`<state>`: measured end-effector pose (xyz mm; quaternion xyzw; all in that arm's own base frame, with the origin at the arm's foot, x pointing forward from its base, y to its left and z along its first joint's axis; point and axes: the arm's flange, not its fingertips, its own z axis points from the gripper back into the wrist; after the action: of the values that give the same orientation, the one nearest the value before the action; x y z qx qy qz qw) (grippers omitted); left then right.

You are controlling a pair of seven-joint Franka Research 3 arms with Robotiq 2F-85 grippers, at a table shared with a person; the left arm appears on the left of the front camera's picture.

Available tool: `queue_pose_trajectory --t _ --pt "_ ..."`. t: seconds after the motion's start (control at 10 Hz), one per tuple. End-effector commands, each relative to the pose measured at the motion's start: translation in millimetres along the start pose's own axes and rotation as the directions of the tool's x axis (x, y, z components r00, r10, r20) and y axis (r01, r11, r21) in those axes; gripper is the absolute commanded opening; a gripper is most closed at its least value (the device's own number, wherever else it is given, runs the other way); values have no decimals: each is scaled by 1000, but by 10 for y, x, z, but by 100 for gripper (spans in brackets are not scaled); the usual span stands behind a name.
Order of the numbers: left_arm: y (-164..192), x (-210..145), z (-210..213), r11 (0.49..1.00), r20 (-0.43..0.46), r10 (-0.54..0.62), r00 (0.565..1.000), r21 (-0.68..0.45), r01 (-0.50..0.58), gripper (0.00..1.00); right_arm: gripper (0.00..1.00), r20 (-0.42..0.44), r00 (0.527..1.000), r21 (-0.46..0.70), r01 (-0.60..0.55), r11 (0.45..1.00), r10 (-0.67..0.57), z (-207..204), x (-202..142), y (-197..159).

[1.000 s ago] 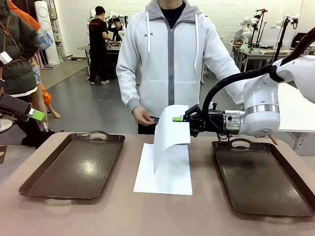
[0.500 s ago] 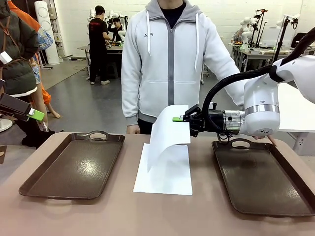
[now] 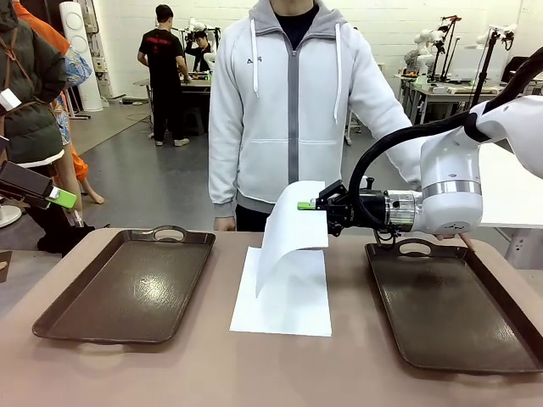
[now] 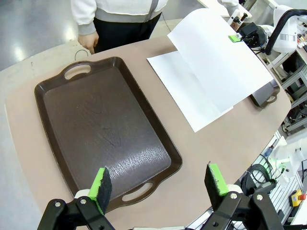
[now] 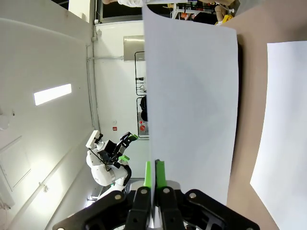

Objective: Sort the A4 documents.
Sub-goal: Place the A4 Paper in the designated Handle tray.

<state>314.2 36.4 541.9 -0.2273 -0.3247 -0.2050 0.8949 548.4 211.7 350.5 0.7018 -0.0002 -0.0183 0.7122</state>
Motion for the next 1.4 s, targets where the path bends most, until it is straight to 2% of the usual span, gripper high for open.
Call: queue_pose_trajectory --t 0.0,0.1,0.2,0.4,0.8,1.1,1.3 --pt "13 -5 1 1000 6 -6 1000 -19 6 100 0 10 1000 -4 6 1000 -6 -26 2 -26" --pt "13 -5 1 1000 6 -6 1000 -19 6 100 1 0 1000 0 0 1000 0 0 0 0" --pt "13 -5 1 1000 6 -6 1000 -19 6 100 1 -16 999 -9 -41 999 41 69 -255 14" --pt "13 -5 1 1000 6 -6 1000 -19 6 100 1 -8 997 -19 -83 996 82 382 -545 101" --pt "13 -5 1 1000 6 -6 1000 -19 6 100 1 -3 999 -180 -47 982 48 1165 -735 256" --pt "13 -5 1 1000 6 -6 1000 -19 6 100 1 -87 996 -222 -20 975 0 1775 -777 233" --pt "13 -5 1 1000 6 -6 1000 -19 6 100 1 -188 982 -245 -40 969 -7 2120 -843 300"
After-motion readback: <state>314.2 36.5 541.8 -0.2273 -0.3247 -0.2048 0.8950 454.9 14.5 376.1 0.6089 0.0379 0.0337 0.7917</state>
